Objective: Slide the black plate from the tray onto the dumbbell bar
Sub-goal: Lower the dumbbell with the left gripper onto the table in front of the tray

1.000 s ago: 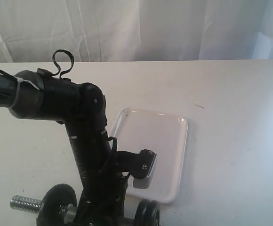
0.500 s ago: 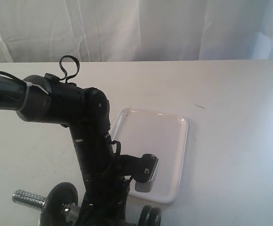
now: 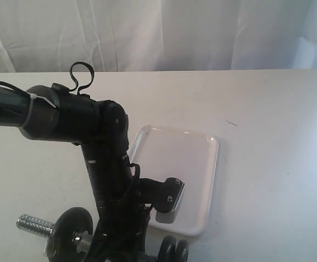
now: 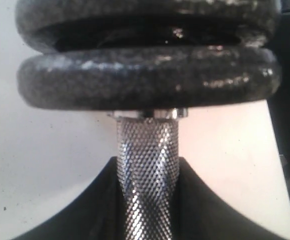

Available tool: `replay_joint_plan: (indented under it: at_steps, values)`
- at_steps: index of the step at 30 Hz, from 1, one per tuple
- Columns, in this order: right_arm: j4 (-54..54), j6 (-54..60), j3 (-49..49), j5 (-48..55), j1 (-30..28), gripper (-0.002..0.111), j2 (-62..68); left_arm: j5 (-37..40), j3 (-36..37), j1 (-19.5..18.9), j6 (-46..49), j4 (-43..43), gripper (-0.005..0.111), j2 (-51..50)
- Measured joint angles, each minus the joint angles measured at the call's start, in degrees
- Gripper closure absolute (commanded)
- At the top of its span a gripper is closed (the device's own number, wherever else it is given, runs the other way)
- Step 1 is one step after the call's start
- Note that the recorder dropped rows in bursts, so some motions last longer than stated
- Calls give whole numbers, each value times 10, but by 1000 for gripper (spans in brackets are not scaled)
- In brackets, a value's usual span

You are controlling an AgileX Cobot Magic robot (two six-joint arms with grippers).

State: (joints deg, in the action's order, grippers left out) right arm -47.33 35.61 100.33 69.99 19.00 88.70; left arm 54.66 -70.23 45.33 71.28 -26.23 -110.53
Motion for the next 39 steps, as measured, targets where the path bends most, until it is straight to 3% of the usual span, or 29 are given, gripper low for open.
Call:
replay_joint_plan:
  at_steps: [39]
  values:
    - [0,-20,0,0,0,108,0,-65,-5,0,17,16,107,8]
